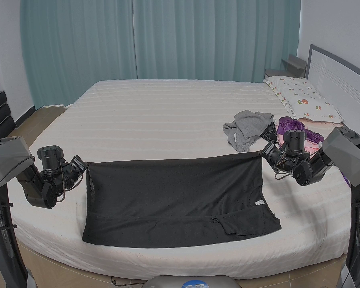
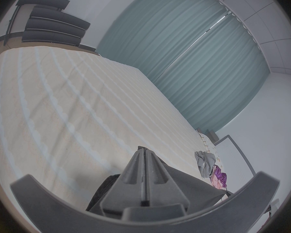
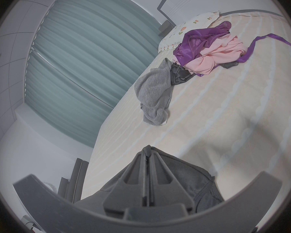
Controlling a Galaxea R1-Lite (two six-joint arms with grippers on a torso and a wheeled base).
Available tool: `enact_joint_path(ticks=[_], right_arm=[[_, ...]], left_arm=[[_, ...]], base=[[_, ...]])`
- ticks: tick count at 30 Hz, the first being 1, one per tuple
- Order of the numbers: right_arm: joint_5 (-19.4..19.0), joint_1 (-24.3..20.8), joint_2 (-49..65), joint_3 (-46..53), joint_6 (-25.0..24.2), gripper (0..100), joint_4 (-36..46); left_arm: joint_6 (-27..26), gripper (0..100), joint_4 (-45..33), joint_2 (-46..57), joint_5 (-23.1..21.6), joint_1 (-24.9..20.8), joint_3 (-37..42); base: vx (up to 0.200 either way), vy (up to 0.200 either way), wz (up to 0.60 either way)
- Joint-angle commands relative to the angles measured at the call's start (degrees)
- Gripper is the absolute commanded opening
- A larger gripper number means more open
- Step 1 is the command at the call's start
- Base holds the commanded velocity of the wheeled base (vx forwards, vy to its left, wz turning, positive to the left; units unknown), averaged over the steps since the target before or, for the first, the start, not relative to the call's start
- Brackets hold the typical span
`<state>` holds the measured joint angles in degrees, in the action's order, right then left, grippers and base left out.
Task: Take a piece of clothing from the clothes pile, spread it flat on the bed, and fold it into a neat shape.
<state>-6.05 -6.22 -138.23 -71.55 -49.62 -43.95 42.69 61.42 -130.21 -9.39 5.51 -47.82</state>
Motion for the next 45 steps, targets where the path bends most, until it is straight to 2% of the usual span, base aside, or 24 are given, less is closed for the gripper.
enact_joint_path(ticks=[1, 13, 23, 37, 45], right_arm=[[-0.11, -0.55, -0.46, -0.35, 0.05, 0, -0.09], [-0.46, -0.46, 0.5, 0.44, 0.22, 0, 0.88], [-2.57, -0.46, 4.99, 9.5, 1.19, 0, 1.06], [-3.01, -0.9, 6.22, 20.83, 8.75, 0, 1.06], [-3.01, -1.43, 4.81, 23.73, 13.76, 0, 1.06]], left_arm=[[0.02, 0, 0.02, 0.66, -0.02, 0.29, 0.27], [0.02, 0, 0.02, 0.13, -0.11, 0.29, 2.12], [-0.33, 0, 0.02, 3.29, -0.98, 1.61, 7.83], [-2.09, 0, 0.11, 3.21, -1.16, 1.43, 16.53], [-6.39, 0, 0.11, 2.15, -1.42, 1.17, 20.23]], base=[[0.0, 0.0, 0.0], [0.0, 0.0, 0.0], [0.0, 0.0, 0.0], [0.0, 0.0, 0.0], [0.0, 0.0, 0.0]])
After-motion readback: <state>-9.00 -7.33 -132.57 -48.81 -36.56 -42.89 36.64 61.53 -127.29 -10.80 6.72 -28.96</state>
